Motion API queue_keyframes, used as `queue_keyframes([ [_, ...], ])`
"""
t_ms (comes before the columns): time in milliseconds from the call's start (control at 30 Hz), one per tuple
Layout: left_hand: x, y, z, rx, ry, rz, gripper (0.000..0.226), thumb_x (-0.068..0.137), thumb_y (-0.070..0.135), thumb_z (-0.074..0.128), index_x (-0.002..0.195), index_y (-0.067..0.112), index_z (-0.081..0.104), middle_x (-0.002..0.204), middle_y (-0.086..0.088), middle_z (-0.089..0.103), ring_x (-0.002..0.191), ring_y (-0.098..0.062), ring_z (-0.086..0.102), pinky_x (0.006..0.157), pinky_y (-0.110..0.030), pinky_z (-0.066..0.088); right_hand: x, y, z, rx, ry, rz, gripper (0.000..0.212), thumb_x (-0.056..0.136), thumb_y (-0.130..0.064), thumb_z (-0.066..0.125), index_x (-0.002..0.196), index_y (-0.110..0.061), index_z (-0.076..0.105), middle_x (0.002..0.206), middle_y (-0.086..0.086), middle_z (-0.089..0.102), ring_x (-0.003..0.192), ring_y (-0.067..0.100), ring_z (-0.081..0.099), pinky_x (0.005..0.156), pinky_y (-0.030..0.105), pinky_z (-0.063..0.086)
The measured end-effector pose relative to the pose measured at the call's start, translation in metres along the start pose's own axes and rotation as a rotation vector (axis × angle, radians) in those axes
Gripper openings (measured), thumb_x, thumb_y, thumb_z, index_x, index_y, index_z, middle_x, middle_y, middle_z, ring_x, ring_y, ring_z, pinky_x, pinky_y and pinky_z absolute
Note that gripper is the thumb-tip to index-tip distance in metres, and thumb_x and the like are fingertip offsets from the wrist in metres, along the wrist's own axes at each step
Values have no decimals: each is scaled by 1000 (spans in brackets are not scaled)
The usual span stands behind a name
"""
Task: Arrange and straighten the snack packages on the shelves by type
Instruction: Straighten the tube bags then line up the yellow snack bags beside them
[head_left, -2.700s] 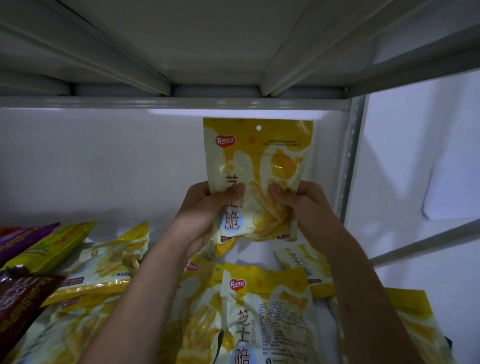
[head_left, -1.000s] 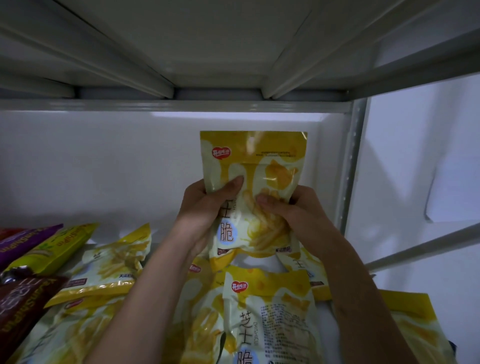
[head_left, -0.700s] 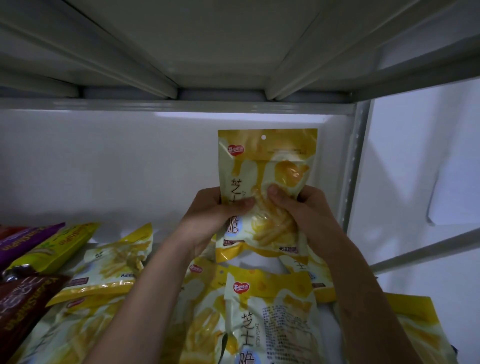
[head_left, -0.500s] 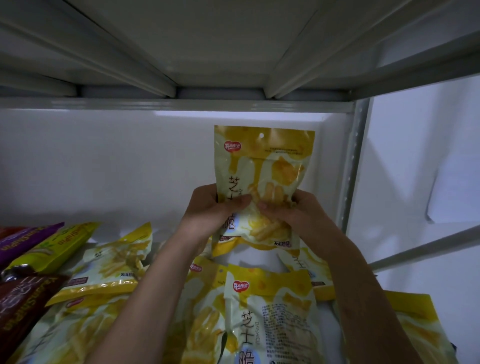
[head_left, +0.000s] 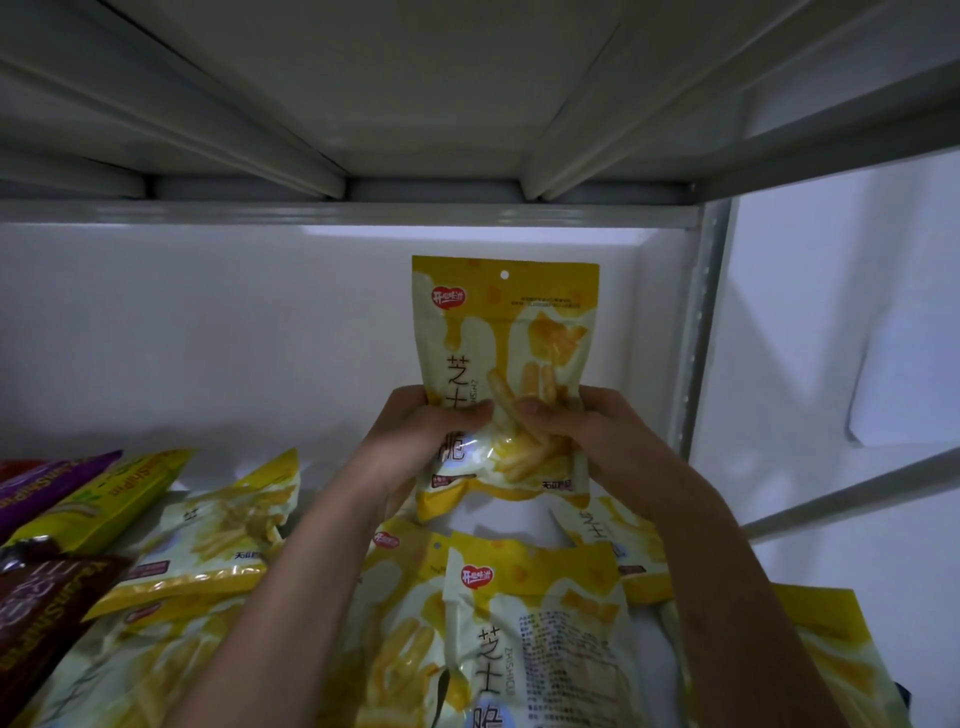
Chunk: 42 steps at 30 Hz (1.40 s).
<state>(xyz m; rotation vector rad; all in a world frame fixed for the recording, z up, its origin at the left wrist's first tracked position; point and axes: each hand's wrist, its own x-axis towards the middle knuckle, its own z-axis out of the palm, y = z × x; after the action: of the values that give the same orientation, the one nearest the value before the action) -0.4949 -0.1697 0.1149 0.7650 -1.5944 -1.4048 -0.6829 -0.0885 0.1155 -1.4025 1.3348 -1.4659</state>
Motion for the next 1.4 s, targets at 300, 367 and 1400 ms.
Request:
queue_keyframes([
  [300,0,-4,-7,-27,-189,44,53,80,28,82,127,6,70,122,-14,76,115,-34,73,108,-52,52,1,0,-3,117,30,9,56,62,-24,91,114,-5,76,104,14,80,95,34,79,91,51,62],
  [367,-1,-3,-7,38,-173,55,53,75,27,85,123,9,72,118,-9,78,112,-28,74,104,-47,54,1,-1,-3,126,20,4,52,65,-23,90,112,-5,77,104,15,80,95,35,79,89,50,62],
  [1400,7,-14,11,461,376,362,74,77,24,92,135,30,47,123,4,52,105,-10,57,86,-18,50,9,10,1,-10,209,-42,28,92,-29,79,113,-12,77,100,4,82,93,22,79,93,46,63],
])
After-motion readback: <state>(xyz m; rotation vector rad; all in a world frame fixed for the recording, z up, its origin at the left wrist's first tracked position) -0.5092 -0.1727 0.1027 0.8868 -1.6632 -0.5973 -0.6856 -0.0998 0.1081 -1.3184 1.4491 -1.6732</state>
